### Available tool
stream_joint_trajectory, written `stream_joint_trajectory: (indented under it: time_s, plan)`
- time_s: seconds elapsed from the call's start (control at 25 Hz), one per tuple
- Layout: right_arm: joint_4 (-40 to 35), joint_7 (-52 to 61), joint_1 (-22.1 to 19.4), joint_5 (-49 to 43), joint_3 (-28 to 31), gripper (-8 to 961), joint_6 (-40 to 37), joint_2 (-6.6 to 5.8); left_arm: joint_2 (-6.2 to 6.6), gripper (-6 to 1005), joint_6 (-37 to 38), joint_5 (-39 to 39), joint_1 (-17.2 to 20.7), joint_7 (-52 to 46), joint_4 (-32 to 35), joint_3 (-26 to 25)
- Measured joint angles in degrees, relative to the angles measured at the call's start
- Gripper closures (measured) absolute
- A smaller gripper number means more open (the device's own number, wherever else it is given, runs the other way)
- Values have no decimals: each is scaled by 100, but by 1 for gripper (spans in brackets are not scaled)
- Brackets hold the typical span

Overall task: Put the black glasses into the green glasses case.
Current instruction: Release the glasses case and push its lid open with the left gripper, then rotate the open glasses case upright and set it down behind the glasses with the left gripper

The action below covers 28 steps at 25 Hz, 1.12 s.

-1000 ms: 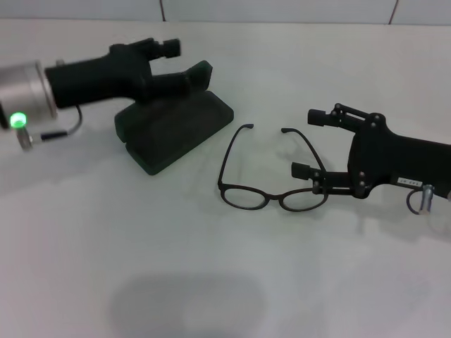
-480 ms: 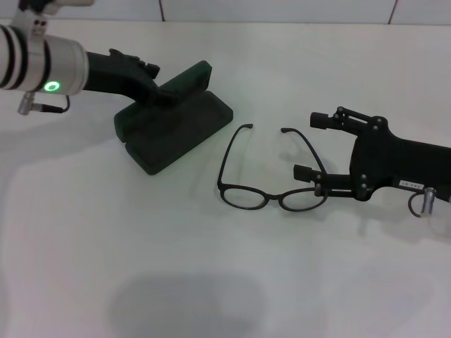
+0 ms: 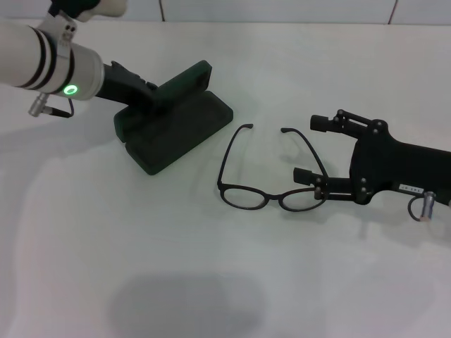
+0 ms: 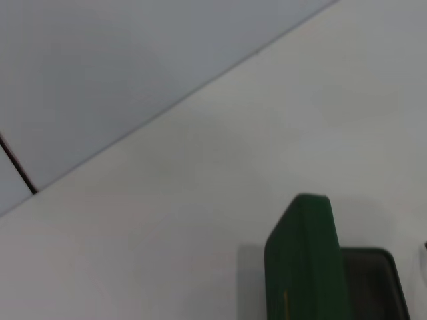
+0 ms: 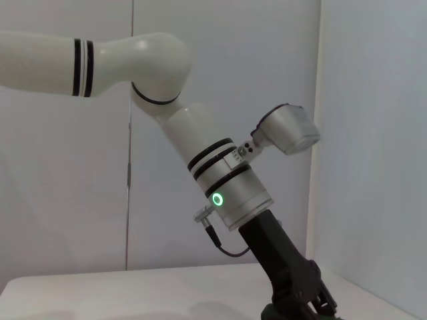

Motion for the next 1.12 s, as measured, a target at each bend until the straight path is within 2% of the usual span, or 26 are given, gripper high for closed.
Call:
stream_joint_trajectory:
  time_s: [0.12, 0.2, 0.36, 0.52, 0.64, 0.8, 0.92, 1.12]
  plan:
    - [-5, -17, -24, 0, -4, 90, -26, 10, -1, 515, 1, 71, 2, -49, 11, 108]
    - [-6, -18, -30, -4, -21, 90, -50, 11, -7, 696, 0, 49, 4, -34, 45, 133]
    - [-9, -19, -33, -100, -43, 89, -104, 26, -10, 735, -13, -154, 7, 181, 179, 138]
    - [-11, -60, -30, -218, -57, 90, -119, 94, -8, 773, -111, -534, -108, 743, 150, 140]
    - [17, -87, 11, -337, -140, 90, -117, 147, -10, 802, -285, -858, -428, 1390, -142, 144]
    - [38, -90, 34, -349, -343, 89, -110, 172, -15, 802, -401, -1031, -1066, 1970, -757, 184]
    - [43, -91, -14, -337, -358, 89, -115, 179, -27, 802, -600, -1048, -1420, 2085, -1153, 468]
    - [60, -91, -66, -325, -356, 89, -110, 179, -48, 803, -1076, -1521, -1583, 2106, -1320, 1358]
